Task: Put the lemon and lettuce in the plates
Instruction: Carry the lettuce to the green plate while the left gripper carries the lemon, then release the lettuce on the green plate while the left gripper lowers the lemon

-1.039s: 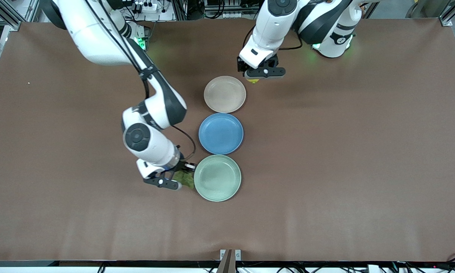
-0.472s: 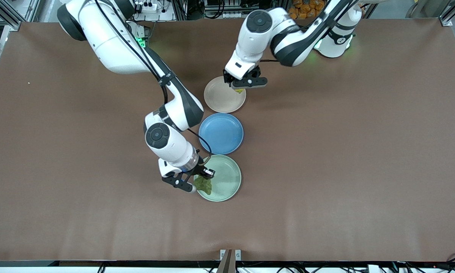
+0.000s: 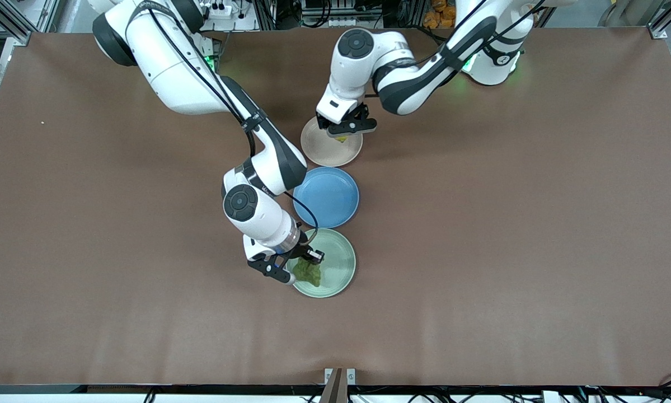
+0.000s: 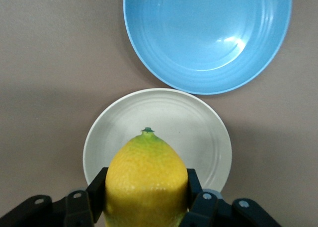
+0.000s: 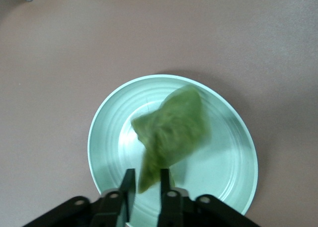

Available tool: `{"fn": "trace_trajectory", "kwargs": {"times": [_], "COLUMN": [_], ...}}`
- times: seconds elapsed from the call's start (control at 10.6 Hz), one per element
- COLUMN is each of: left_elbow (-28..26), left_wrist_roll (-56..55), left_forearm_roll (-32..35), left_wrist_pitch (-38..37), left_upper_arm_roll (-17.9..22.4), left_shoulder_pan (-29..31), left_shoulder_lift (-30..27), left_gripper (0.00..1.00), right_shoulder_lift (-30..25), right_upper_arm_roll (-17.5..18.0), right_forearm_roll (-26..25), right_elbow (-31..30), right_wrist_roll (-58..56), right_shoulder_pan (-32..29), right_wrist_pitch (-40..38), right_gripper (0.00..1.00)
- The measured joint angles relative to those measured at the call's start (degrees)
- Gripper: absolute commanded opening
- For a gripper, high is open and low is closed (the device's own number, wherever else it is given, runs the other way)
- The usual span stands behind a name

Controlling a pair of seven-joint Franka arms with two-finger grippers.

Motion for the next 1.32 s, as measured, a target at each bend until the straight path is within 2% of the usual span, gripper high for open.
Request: {"fn": "trace_trajectory", "kwargs": {"times": [0.19,0.28,0.47,0.57,0.66,0.76,0.85,1.13,1.32], "left_elbow": [3.3,4.8,6.3,6.5,6.5,6.6,6.6,8.2,10.7], "left_wrist_roll": [-3.6,-4.1,-4.7,-4.8,-4.9,-4.9,-5.0,-5.7,-4.7], "left_forearm_roll": [1.4,1.4,1.4,1.4,1.6,2.5,3.8,5.3,5.6], "left_wrist_pitch": [0.2,0.2,0.2,0.2,0.2,0.2,0.2,-0.6,-7.5], "left_upper_arm_roll": [9.3,11.9,12.8,12.9,13.0,13.1,13.3,13.4,13.4], "left_shoulder_pan": [-10.6,-13.7,-14.8,-14.8,-14.8,-14.8,-14.8,-14.5,-13.0], "left_shoulder_lift": [2.8,4.1,5.8,6.4,7.1,7.7,8.3,7.9,3.6], "left_gripper": [0.00,0.00,0.03,0.29,0.95,1.00,1.00,1.00,1.00], "right_shoulder_lift": [0.0,0.0,-0.2,-0.4,-0.6,-1.2,-2.3,-7.5,-11.7], "right_upper_arm_roll": [0.0,-0.1,-0.8,-1.1,-1.3,-1.3,-1.5,-3.1,-3.3], "right_forearm_roll": [0.0,0.0,-0.2,-0.2,-0.2,-0.2,-0.3,-2.6,-5.6], "right_elbow": [0.2,0.3,1.4,1.9,2.3,2.7,3.0,3.3,3.4], "right_wrist_roll": [0.9,1.1,-0.3,-2.9,-5.8,-10.1,-15.4,-30.1,-38.1], "right_shoulder_pan": [0.0,0.0,-0.9,-1.8,-3.3,-5.5,-7.7,-13.5,-17.7], "right_wrist_pitch": [0.0,-0.1,-3.1,-6.2,-9.6,-13.3,-16.5,-25.6,-33.6], "right_gripper": [0.85,0.85,0.86,0.87,0.91,0.94,0.99,1.00,1.00]}}
